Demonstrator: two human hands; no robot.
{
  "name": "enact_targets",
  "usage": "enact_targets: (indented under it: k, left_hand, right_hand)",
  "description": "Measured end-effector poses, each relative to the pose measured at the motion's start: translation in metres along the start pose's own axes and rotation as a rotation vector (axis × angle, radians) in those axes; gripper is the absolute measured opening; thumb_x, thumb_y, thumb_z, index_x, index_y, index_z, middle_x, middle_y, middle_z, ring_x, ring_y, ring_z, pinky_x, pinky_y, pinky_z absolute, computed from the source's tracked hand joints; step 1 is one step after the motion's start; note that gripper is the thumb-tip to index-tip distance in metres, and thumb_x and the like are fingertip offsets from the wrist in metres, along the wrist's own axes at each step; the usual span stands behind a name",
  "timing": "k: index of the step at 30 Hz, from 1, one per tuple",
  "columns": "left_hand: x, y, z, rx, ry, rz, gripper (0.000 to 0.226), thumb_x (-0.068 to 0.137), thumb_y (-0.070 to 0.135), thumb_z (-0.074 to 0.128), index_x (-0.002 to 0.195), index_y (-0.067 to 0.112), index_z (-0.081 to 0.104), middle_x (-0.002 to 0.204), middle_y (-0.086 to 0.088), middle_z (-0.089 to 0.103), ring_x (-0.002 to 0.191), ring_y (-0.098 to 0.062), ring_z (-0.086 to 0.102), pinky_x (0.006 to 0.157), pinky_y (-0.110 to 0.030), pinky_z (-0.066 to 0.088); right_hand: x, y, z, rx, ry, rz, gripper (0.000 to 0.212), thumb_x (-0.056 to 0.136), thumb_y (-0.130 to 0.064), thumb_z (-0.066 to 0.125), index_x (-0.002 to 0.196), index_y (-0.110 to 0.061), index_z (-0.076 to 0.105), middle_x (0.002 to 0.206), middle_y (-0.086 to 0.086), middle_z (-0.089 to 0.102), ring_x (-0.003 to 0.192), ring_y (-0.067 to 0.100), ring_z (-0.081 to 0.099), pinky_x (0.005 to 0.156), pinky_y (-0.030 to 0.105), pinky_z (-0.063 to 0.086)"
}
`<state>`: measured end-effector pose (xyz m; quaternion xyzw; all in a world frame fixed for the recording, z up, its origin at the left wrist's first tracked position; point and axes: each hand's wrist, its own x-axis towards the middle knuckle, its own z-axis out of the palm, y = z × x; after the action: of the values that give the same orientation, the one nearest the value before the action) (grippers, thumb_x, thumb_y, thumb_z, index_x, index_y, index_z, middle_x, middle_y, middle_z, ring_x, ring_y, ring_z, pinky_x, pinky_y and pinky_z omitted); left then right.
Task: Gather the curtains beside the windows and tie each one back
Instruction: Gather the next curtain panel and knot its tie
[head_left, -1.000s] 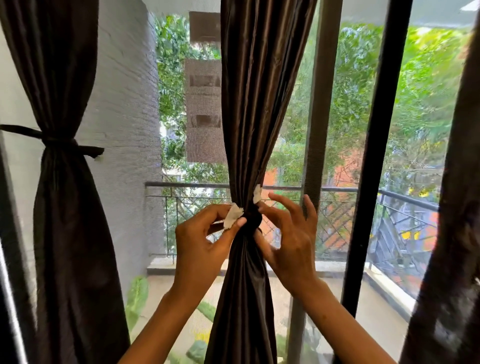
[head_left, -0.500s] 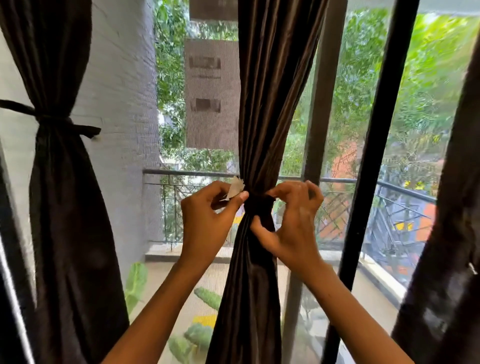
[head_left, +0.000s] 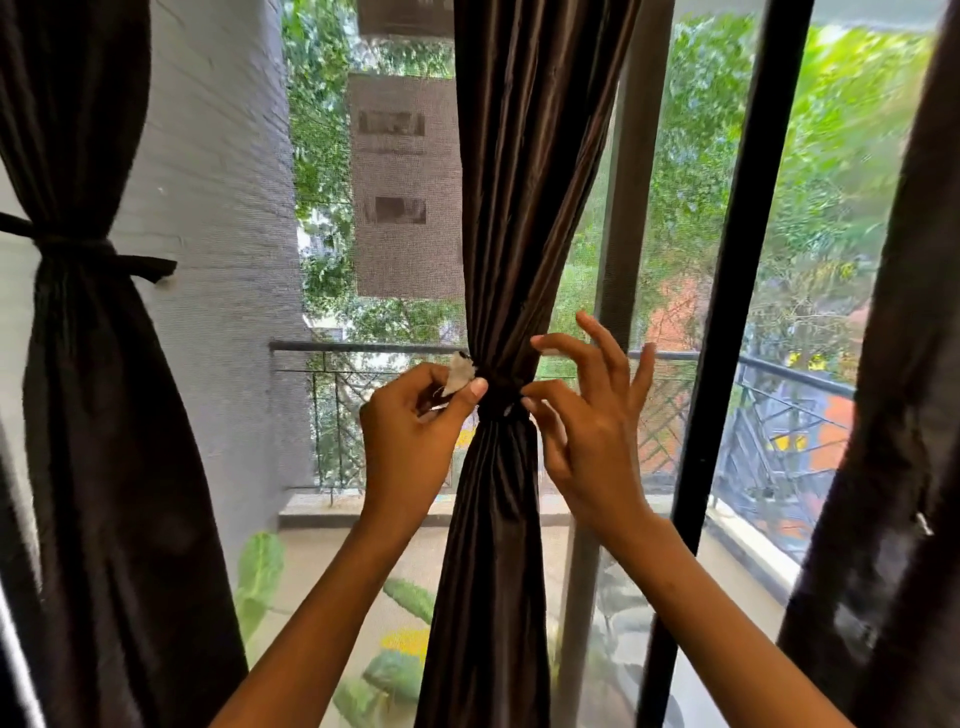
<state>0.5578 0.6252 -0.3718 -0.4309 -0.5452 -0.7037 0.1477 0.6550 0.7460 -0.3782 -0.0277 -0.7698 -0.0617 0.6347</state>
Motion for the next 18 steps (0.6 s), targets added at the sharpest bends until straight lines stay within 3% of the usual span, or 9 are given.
enact_targets:
  k: [2, 4, 8, 13, 16, 18]
  left_hand:
    - [0.001, 0.0, 0.0, -0.015, 0.015, -0.025, 0.014, 0.084, 0.015, 0.07, 0.077, 0.004, 0.065, 0.065, -0.008, 0.062, 0.066, -0.023, 0.061, 0.07, -0.042, 0.055]
    - [0.002, 0.0, -0.001, -0.063, 0.021, -0.061, 0.008, 0.084, 0.012, 0.069, 0.084, 0.004, 0.068, 0.075, -0.011, 0.069, 0.076, -0.026, 0.067, 0.078, -0.046, 0.056]
    - [0.002, 0.0, -0.002, -0.142, 0.008, -0.105, 0.011, 0.084, 0.009, 0.068, 0.089, -0.002, 0.068, 0.082, -0.014, 0.07, 0.083, -0.025, 0.069, 0.079, -0.039, 0.058]
    - [0.004, -0.002, 0.002, -0.127, 0.013, -0.107, 0.012, 0.083, 0.009, 0.069, 0.088, -0.001, 0.069, 0.082, -0.014, 0.071, 0.082, -0.025, 0.07, 0.079, -0.043, 0.057]
    - [0.003, -0.003, 0.002, -0.106, 0.039, -0.108, 0.007, 0.082, 0.012, 0.071, 0.087, 0.006, 0.071, 0.08, -0.008, 0.072, 0.079, -0.02, 0.07, 0.079, -0.047, 0.056]
    - [0.003, -0.002, 0.002, -0.101, 0.056, -0.114, 0.002, 0.082, 0.012, 0.071, 0.084, 0.012, 0.071, 0.078, -0.005, 0.072, 0.077, -0.019, 0.069, 0.078, -0.048, 0.056]
  right_hand:
    - [0.002, 0.002, -0.001, 0.028, -0.043, -0.014, 0.008, 0.084, -0.005, 0.064, 0.083, -0.012, 0.066, 0.125, 0.005, 0.057, 0.139, 0.025, 0.03, 0.112, 0.063, 0.006]
    - [-0.001, 0.004, -0.003, 0.017, -0.065, -0.068, 0.002, 0.086, -0.012, 0.065, 0.088, -0.013, 0.067, 0.122, 0.005, 0.059, 0.136, 0.024, 0.036, 0.113, 0.061, 0.009]
    - [-0.004, 0.004, -0.005, -0.003, -0.05, -0.13, 0.03, 0.077, -0.03, 0.076, 0.097, -0.011, 0.066, 0.11, -0.003, 0.065, 0.126, 0.02, 0.05, 0.113, 0.062, 0.011]
    - [-0.001, 0.0, 0.006, 0.082, 0.022, -0.029, 0.046, 0.068, -0.016, 0.075, 0.106, -0.015, 0.048, 0.102, -0.004, 0.061, 0.113, 0.013, 0.053, 0.117, 0.053, 0.003]
    - [0.0, -0.001, 0.008, 0.076, 0.04, -0.045, 0.036, 0.073, -0.015, 0.069, 0.103, -0.014, 0.05, 0.097, -0.001, 0.064, 0.108, 0.013, 0.054, 0.117, 0.054, 0.005]
    - [0.0, 0.001, 0.007, 0.047, 0.065, -0.092, 0.02, 0.078, -0.014, 0.069, 0.097, -0.01, 0.062, 0.097, -0.004, 0.062, 0.107, 0.012, 0.055, 0.114, 0.059, 0.008]
